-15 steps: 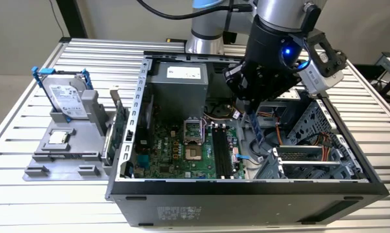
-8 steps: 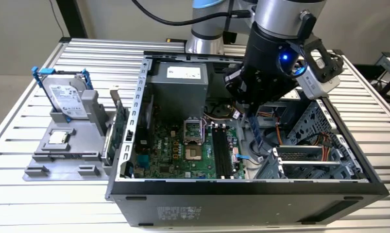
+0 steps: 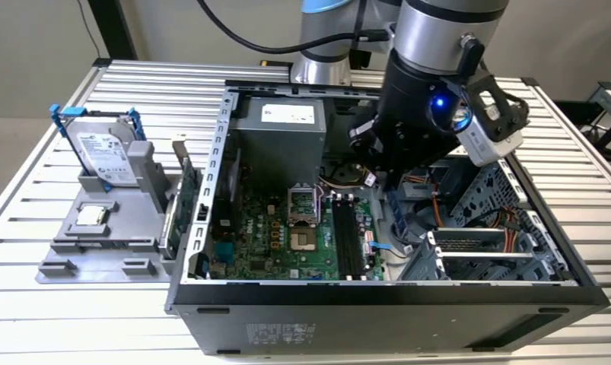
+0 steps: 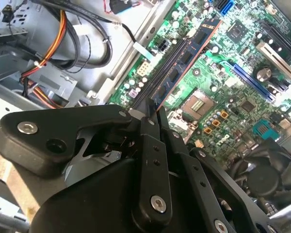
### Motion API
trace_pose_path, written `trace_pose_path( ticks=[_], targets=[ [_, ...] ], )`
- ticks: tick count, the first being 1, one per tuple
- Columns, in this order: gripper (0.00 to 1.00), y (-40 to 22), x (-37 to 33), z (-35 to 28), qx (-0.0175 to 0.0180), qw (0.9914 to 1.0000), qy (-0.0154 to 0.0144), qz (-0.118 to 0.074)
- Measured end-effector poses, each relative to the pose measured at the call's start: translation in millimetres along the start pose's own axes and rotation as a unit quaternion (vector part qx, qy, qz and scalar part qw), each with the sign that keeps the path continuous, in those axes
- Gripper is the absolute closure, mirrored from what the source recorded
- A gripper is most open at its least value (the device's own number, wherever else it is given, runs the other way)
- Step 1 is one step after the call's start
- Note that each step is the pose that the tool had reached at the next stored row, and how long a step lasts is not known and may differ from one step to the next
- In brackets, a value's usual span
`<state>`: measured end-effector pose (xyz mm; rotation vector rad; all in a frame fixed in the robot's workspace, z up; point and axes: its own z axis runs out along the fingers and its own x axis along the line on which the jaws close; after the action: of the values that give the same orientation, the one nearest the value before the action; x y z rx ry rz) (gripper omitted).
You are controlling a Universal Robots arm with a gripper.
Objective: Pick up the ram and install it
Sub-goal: 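Insert the ram into the slot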
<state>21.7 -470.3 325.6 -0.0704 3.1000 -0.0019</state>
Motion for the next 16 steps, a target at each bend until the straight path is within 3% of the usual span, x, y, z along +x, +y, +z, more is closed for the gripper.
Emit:
trace_pose_path(
  ticks=[4,16],
  targets=[
    [1.00,0.3,3.2,7.1,0.0025,0.99985,0.0002,0.017],
    [1.00,4.3,7.0,27.8,0.0039,0.99871,0.0002,0.051]
  ],
)
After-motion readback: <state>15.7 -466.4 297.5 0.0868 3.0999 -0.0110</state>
